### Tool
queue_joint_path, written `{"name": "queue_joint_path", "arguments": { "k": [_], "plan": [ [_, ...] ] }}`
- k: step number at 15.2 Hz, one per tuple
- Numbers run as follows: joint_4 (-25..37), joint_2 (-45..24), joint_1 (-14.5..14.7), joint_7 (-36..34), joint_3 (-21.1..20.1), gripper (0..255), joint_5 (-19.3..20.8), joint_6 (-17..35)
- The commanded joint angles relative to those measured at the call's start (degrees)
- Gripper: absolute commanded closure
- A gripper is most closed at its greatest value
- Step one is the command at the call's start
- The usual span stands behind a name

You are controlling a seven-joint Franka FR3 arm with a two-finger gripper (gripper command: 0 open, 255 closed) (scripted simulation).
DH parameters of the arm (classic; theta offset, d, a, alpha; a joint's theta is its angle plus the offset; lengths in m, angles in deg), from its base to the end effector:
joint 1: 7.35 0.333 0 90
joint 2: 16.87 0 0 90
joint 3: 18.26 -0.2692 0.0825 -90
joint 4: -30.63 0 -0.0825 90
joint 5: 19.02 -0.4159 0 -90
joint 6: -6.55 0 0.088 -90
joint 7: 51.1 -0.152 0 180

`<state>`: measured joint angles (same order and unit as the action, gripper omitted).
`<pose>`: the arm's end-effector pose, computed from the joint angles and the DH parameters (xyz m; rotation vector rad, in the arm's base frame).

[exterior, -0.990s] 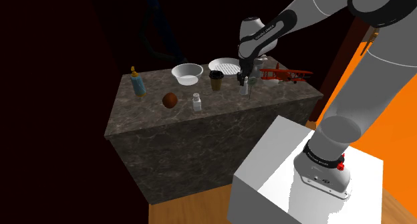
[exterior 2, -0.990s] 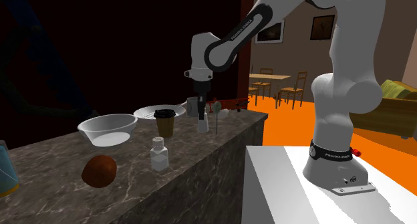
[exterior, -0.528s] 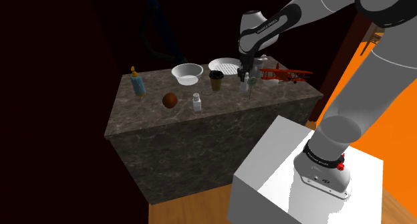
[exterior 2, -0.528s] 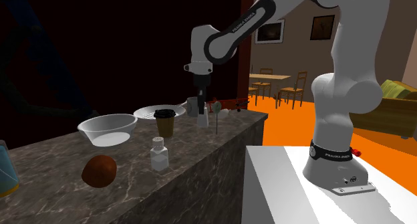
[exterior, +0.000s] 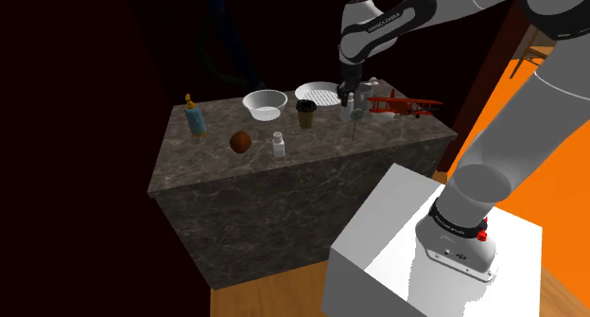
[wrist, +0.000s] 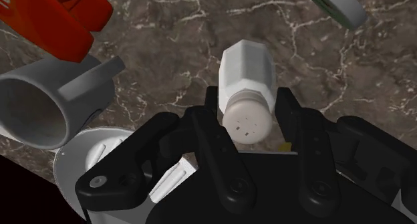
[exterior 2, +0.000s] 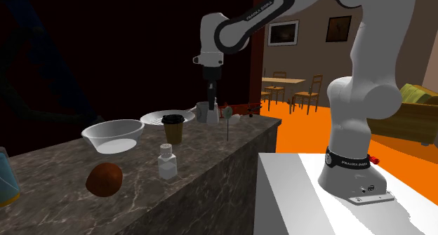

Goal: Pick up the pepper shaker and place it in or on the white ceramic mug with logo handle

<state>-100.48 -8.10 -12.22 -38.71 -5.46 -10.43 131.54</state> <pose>0.5036 -0.1698 0.3094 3.0424 -0.0106 0.0287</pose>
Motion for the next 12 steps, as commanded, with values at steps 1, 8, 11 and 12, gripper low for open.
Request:
{"name": "queue_joint_path", "arguments": {
  "k": [1,8,11,12],
  "plan": [
    [1.0,0.6,0.0,0.1,-0.1,255,0.0,-1.6],
    [4.6,2.5,0.1,0.4,-0.4,255,-0.1,-7.1],
    [6.3,3.1,0.2,0.5,-0.5,255,-0.1,-9.4],
    [6.9,3.3,0.2,0.6,-0.5,255,-0.1,-10.2]
  ]
}}
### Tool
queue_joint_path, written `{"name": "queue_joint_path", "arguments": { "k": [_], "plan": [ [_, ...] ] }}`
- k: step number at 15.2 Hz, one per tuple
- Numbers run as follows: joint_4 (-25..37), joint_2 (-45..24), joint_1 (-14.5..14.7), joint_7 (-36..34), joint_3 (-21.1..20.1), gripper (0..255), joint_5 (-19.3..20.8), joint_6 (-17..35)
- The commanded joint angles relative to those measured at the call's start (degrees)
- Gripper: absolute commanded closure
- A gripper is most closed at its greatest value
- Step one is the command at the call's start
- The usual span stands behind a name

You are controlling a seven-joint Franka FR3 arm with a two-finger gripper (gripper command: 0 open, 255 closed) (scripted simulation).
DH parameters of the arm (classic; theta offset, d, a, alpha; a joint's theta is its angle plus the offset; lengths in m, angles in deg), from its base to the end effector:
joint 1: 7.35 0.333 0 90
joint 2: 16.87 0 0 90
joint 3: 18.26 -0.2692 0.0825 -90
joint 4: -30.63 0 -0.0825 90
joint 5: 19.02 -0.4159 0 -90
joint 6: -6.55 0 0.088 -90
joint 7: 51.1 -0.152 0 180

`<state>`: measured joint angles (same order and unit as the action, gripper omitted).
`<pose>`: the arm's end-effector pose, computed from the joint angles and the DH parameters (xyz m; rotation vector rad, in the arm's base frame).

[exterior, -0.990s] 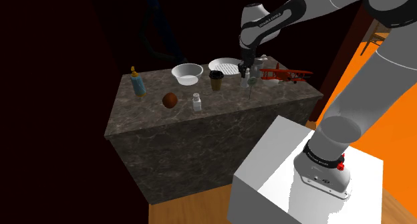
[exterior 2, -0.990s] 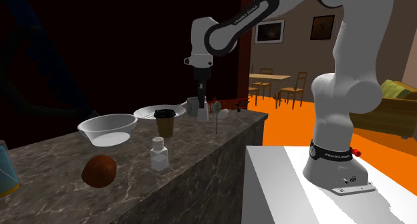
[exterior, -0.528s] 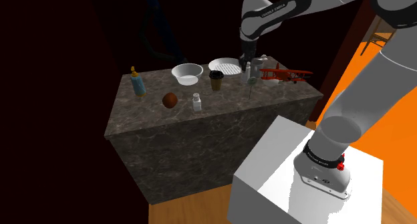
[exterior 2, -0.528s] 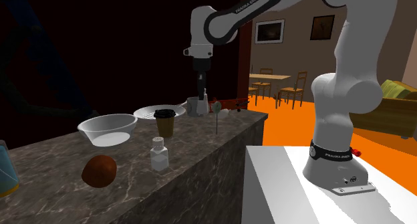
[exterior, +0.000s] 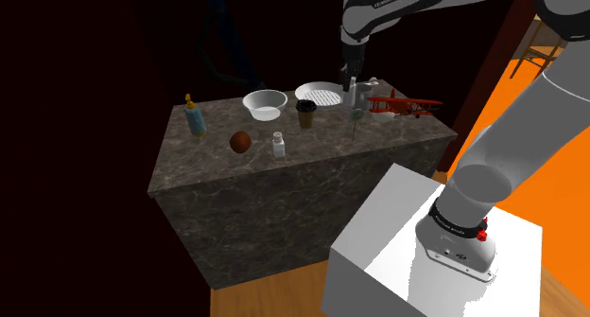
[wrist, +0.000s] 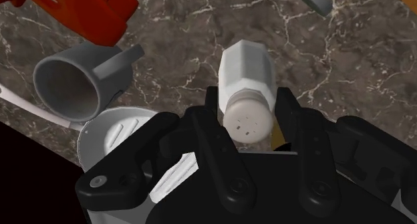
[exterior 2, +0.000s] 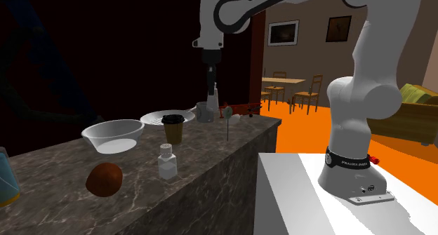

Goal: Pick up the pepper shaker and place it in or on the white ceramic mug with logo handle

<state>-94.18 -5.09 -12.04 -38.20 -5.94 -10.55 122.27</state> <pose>0.5090 -0.1705 0.3767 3.0424 -0.0105 0.0287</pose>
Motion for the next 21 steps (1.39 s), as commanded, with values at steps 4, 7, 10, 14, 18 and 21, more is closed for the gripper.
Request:
{"name": "queue_joint_path", "arguments": {
  "k": [4,7,10,14,18,21],
  "plan": [
    [3.1,0.9,0.1,0.3,-0.2,255,-0.1,-4.0],
    [4.9,1.1,0.1,0.4,-0.3,255,-0.2,-6.0],
    [9.1,-2.4,-1.3,4.7,2.2,255,-0.7,-6.4],
    [15.8,-7.8,-3.2,10.5,5.3,255,-2.3,-7.2],
    [23.7,-14.1,-5.6,16.3,8.1,255,-4.8,-8.7],
    [30.7,-19.5,-7.9,20.7,9.7,255,-7.2,-10.4]
  ]
}}
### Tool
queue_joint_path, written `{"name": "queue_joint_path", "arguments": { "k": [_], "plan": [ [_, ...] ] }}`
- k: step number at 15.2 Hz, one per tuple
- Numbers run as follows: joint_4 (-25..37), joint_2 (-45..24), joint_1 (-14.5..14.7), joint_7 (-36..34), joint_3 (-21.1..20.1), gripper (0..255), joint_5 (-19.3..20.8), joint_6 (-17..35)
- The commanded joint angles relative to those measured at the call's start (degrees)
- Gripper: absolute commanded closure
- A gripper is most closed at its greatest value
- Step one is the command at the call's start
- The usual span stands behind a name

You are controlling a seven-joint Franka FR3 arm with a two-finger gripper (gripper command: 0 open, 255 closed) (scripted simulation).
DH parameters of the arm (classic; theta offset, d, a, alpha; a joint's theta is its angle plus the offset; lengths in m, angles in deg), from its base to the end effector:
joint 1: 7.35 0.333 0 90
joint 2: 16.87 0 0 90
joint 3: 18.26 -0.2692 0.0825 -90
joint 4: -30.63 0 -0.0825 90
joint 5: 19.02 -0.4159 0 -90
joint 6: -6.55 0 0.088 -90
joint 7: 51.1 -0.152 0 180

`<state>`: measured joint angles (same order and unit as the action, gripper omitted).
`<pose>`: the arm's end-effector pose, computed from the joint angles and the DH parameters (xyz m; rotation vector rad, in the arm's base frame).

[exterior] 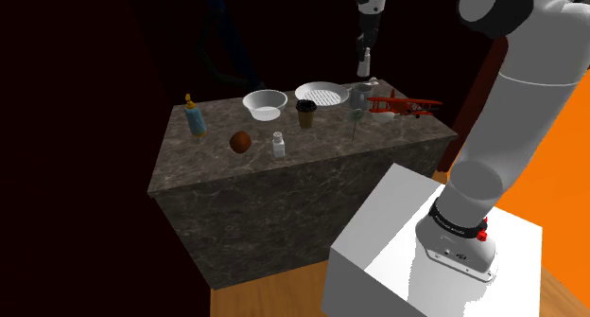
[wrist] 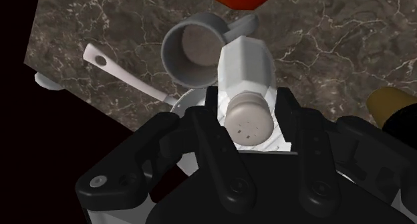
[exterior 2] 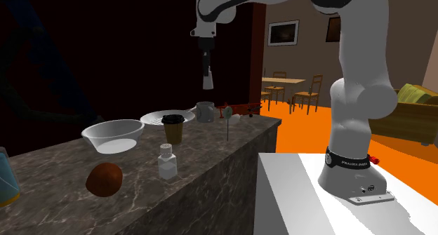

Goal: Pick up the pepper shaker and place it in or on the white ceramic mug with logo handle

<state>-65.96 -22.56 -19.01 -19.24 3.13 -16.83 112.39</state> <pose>0.5276 -0.3429 0.4431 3.0427 -0.0132 0.0286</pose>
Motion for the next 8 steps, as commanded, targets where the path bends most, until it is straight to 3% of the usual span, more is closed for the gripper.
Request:
{"name": "queue_joint_path", "arguments": {
  "k": [1,3,8],
  "plan": [
    [5.1,-4.0,-1.8,3.1,1.1,255,-1.8,-1.2],
    [10.3,-7.8,-3.7,5.7,1.7,255,-3.6,-2.8],
    [6.3,-7.7,-3.5,5.5,1.6,255,-3.6,1.1]
  ]
}}
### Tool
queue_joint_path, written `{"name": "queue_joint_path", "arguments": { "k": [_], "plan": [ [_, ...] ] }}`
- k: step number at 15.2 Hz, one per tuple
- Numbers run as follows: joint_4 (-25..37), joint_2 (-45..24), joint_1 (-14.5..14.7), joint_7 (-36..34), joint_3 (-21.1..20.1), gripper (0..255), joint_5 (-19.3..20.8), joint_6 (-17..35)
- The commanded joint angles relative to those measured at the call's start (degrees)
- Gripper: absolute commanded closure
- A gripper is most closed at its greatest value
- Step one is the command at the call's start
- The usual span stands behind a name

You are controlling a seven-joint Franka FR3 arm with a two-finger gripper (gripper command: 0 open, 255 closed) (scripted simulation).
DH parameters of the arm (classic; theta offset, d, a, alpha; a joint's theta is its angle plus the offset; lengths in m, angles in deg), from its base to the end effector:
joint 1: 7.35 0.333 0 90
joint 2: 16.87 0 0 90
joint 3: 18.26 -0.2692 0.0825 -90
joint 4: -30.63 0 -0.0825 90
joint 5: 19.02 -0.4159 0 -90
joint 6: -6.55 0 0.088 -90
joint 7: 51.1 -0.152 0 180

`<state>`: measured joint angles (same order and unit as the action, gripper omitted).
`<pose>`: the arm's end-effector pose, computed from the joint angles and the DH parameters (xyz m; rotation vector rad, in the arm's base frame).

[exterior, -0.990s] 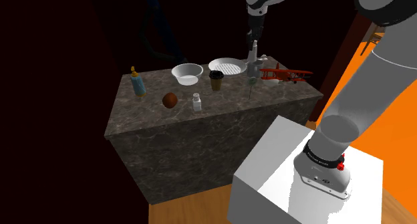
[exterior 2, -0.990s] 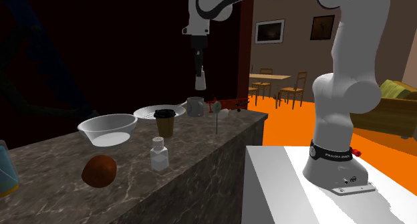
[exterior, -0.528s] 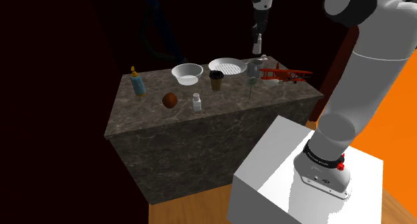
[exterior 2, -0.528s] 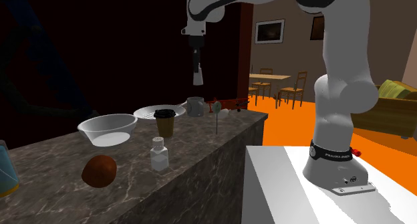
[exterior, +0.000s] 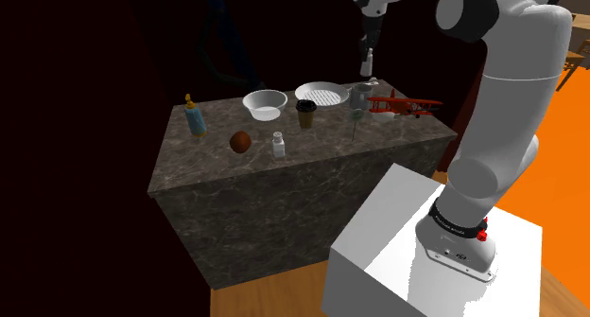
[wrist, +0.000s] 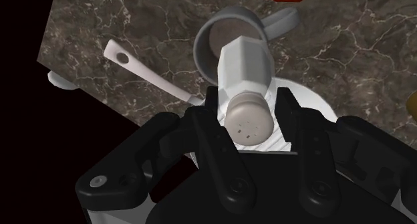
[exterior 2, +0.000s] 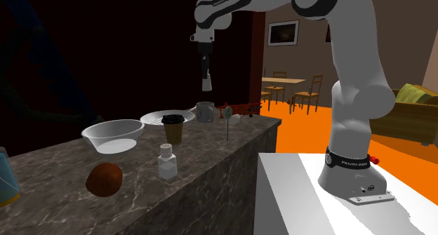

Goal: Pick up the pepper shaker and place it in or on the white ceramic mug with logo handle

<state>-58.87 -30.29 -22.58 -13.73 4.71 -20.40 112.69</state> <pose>0.5308 -0.3947 0.4276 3.0428 -0.0108 0.0275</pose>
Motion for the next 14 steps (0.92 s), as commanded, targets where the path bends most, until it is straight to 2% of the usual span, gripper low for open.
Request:
{"name": "queue_joint_path", "arguments": {
  "k": [1,14],
  "plan": [
    [-1.5,0.0,0.1,0.0,0.0,255,0.0,1.6],
    [-9.1,-1.3,0.1,-0.1,-0.3,255,-0.5,10.3]
  ]
}}
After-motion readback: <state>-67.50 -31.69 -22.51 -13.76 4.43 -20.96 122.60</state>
